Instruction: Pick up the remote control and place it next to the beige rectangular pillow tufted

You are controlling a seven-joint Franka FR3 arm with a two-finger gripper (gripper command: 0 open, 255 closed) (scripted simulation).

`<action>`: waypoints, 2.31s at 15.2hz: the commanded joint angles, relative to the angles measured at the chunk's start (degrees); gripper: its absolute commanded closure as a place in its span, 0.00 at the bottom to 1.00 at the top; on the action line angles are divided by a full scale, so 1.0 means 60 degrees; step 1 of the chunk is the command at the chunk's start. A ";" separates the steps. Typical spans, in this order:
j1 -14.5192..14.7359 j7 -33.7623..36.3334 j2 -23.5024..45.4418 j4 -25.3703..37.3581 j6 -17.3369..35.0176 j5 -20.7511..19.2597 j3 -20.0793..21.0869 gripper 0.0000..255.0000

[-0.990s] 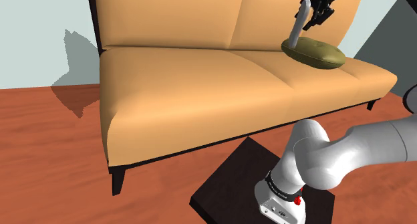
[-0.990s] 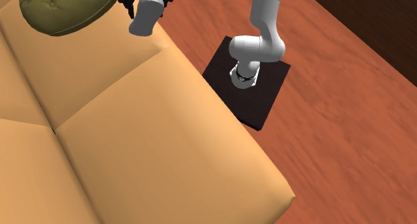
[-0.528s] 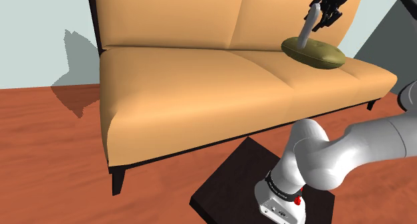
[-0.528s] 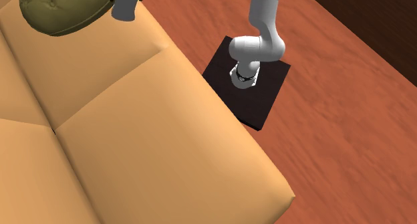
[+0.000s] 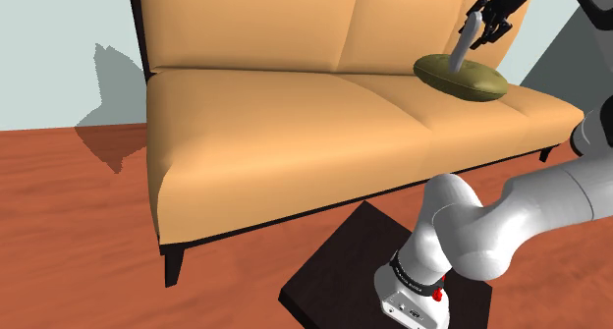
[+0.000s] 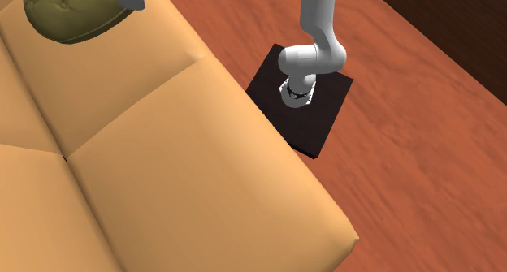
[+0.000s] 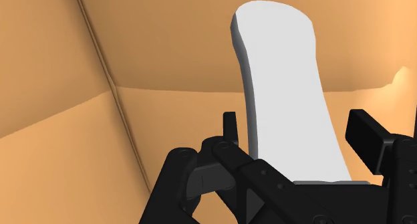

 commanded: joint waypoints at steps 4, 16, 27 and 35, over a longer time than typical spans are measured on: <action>-0.0355 0.0141 -0.0453 -0.0937 0.0476 -0.0179 0.0097 1.00; -0.1130 0.0538 -0.1507 -0.3206 0.1651 -0.0671 0.0111 1.00; -0.1658 0.0782 -0.2240 -0.4899 0.2661 -0.1175 -0.0213 1.00; -0.2021 0.0877 -0.2588 -0.5962 0.3431 -0.1525 -0.0606 1.00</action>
